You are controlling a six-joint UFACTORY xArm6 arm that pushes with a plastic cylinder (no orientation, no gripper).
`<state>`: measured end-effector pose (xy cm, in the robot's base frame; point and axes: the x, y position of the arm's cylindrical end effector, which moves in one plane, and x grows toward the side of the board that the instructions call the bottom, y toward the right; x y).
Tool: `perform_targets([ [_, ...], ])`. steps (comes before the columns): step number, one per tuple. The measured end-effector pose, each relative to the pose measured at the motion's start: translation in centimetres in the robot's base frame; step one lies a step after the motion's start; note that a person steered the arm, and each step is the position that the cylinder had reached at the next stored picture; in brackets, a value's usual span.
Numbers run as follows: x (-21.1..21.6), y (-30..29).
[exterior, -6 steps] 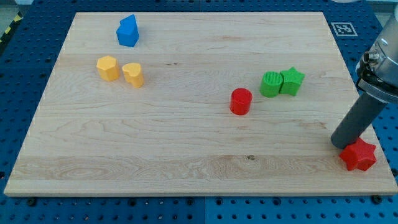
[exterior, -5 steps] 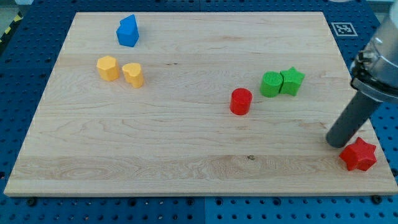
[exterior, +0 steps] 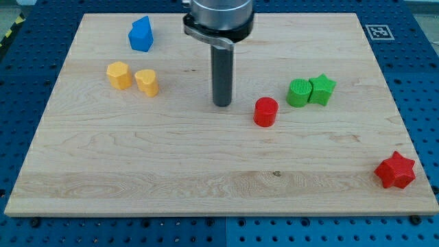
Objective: Move the red circle closer to the red star
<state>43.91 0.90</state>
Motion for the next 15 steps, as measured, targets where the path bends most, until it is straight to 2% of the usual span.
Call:
perform_targets([
  [2,4.0,6.0],
  [3,3.2,6.4],
  [4,0.6,7.3],
  [6,4.8,11.7],
  [9,8.6,11.6],
  [10,10.5,10.0],
  [11,10.8,9.9],
  [14,13.3,16.0],
  [15,13.3,15.4],
])
